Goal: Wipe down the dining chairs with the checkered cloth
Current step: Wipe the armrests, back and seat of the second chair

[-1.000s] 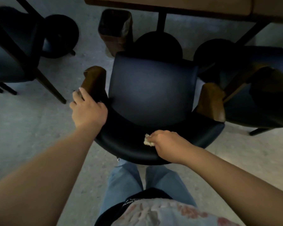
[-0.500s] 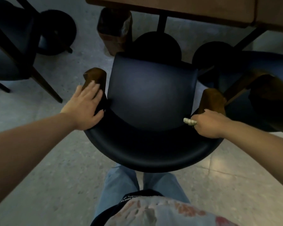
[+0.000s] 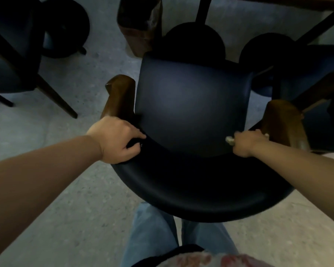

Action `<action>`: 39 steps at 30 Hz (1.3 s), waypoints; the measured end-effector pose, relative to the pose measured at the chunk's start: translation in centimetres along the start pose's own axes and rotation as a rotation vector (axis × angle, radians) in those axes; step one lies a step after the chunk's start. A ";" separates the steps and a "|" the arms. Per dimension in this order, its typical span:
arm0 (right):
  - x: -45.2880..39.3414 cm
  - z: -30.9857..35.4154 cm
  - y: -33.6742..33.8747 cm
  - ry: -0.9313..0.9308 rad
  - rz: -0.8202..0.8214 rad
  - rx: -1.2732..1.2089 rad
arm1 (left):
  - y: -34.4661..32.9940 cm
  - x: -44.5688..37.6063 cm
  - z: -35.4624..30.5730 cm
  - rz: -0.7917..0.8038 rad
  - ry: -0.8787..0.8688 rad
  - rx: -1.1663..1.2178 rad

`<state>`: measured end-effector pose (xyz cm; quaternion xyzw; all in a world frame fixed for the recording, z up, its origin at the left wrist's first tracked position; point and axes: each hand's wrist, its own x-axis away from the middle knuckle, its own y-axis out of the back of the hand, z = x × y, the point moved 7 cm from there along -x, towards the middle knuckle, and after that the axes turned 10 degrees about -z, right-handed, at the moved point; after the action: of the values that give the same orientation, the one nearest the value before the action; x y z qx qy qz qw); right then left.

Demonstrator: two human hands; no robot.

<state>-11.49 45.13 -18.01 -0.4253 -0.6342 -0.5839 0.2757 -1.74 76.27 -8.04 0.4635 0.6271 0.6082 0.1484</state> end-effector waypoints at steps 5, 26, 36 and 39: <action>0.0 2.0 -0.7 0.038 0.143 -0.023 | 0.1 0.0 0.0 -0.049 0.001 0.077; -1.3 25.9 4.4 0.229 0.022 -1.434 | 0.3 0.2 0.2 -0.094 0.005 0.135; -0.4 23.4 1.5 0.442 -0.118 -0.966 | 0.6 0.2 -0.2 -0.113 -0.027 0.162; 0.9 19.7 -0.6 0.455 -0.101 -0.737 | 0.6 0.2 -0.2 -0.115 -0.037 0.169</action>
<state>-9.56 64.55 -20.82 -0.3242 -0.3266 -0.8628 0.2093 -1.75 76.22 -7.37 0.4486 0.6990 0.5348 0.1551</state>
